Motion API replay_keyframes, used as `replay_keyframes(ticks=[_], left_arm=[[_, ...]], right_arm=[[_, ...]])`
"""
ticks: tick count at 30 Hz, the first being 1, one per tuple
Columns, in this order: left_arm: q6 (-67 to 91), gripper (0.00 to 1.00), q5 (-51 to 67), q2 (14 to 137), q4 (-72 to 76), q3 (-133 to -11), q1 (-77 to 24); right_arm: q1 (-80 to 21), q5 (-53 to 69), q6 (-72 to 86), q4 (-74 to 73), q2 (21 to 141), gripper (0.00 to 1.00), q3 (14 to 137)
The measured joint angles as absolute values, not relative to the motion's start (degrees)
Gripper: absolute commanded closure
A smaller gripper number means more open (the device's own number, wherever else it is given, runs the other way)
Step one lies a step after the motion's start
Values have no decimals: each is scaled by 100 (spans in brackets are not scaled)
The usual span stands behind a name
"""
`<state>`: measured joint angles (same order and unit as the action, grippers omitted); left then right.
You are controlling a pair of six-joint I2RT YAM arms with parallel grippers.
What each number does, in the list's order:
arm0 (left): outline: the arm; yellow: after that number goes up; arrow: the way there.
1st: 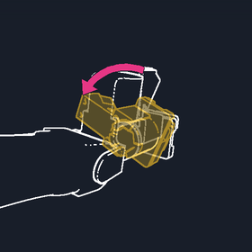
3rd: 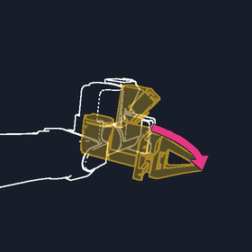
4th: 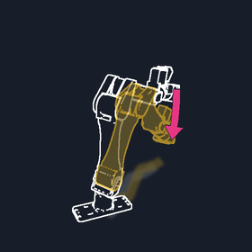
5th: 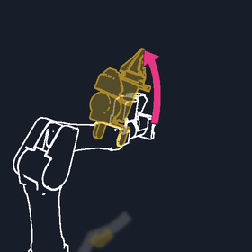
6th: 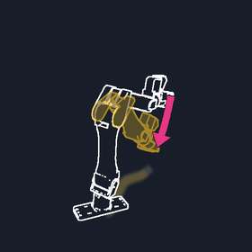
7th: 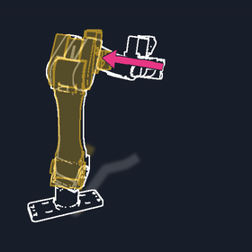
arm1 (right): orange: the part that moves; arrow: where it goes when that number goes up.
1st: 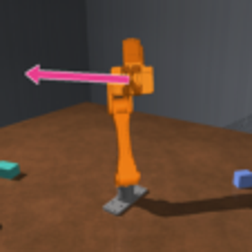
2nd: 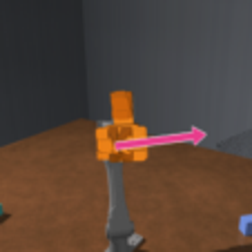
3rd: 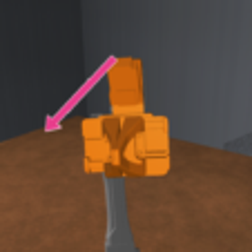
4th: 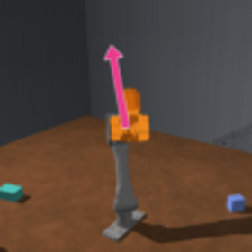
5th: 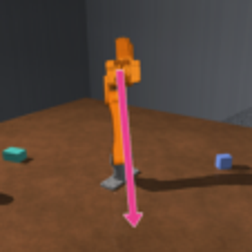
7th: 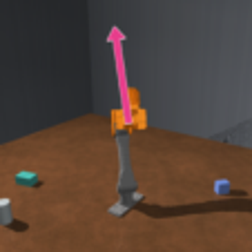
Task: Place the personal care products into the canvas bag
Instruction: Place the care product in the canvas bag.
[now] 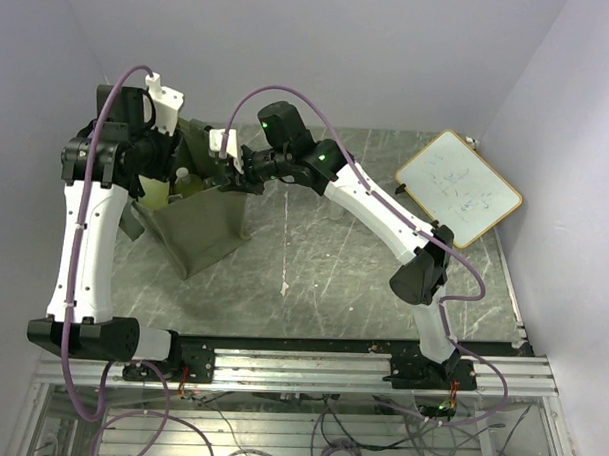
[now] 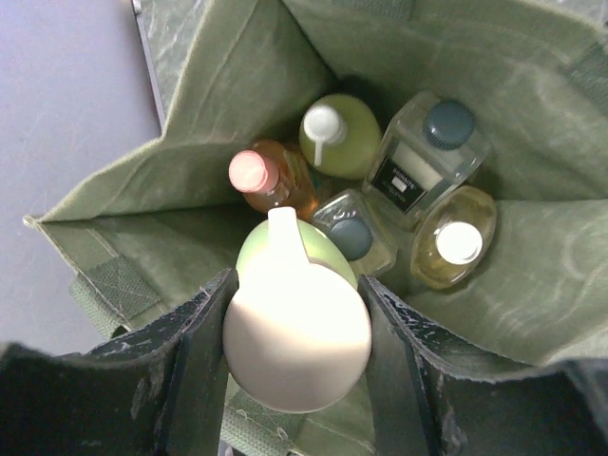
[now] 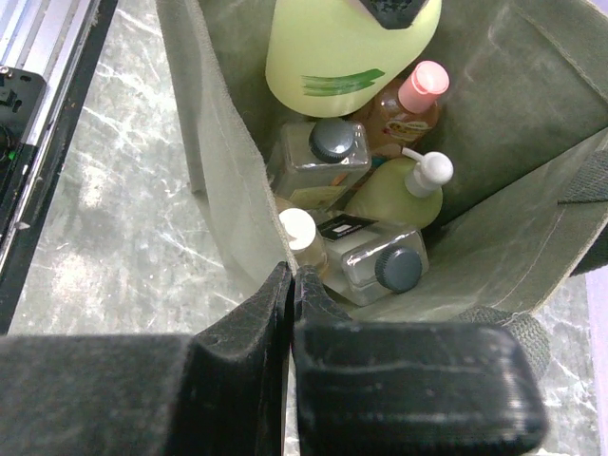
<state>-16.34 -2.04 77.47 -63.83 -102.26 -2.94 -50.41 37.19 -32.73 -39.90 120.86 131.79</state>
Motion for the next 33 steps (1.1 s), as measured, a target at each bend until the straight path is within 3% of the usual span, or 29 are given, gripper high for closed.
replay_keyframes(ticks=[18, 33], left_arm=[[-1782, 93, -915, 8020, -6759, -10993, -298], [-1811, 93, -980, 8016, -6539, -9747, -298]], right_arm=[[-5033, 3778, -3262, -4025, 12086, 100, 13181], [-5030, 3791, -3304, -4032, 12086, 100, 13179]])
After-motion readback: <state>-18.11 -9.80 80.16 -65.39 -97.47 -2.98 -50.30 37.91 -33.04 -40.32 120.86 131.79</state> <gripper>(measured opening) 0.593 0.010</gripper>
